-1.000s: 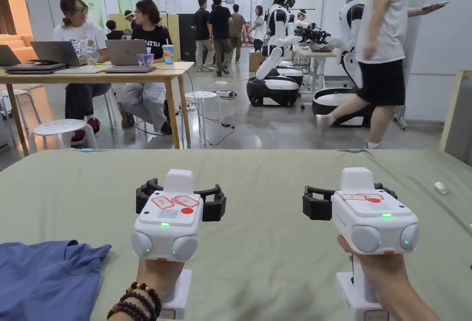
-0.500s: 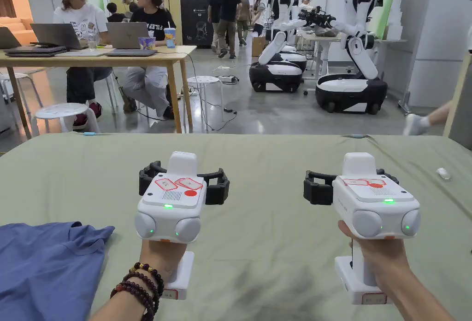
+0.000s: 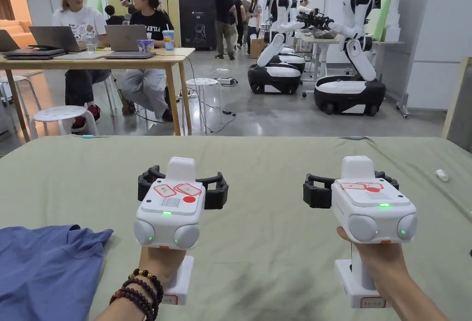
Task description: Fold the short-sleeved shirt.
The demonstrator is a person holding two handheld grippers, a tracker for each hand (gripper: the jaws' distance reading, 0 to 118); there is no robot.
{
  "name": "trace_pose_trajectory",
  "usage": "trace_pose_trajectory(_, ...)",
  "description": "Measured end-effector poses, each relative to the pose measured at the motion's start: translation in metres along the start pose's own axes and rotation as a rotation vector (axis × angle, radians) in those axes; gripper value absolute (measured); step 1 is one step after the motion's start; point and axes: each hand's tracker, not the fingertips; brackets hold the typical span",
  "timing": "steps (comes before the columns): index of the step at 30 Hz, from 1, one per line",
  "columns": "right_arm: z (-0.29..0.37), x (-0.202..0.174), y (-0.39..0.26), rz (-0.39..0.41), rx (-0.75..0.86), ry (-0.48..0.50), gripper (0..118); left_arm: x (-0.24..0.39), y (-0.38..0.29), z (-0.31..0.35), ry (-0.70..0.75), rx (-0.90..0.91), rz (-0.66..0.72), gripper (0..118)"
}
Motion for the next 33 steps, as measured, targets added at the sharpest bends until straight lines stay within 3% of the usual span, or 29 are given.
trace_pose_trajectory(17,0.005,0.0,-0.001,-0.024,-0.002,0.011,118,0.007,0.009,0.013,0.001,0.003,0.01,118)
trace_pose_trajectory(18,0.005,0.001,-0.001,-0.023,-0.005,0.01,118,-0.001,-0.006,-0.007,-0.001,-0.007,0.003,118)
trace_pose_trajectory(25,0.002,0.007,-0.005,-0.028,-0.039,-0.044,118,-0.002,-0.008,-0.017,0.003,-0.02,0.002,118)
trace_pose_trajectory(33,0.005,0.005,-0.002,-0.021,-0.02,0.002,118,0.007,-0.005,0.005,-0.01,0.01,-0.002,118)
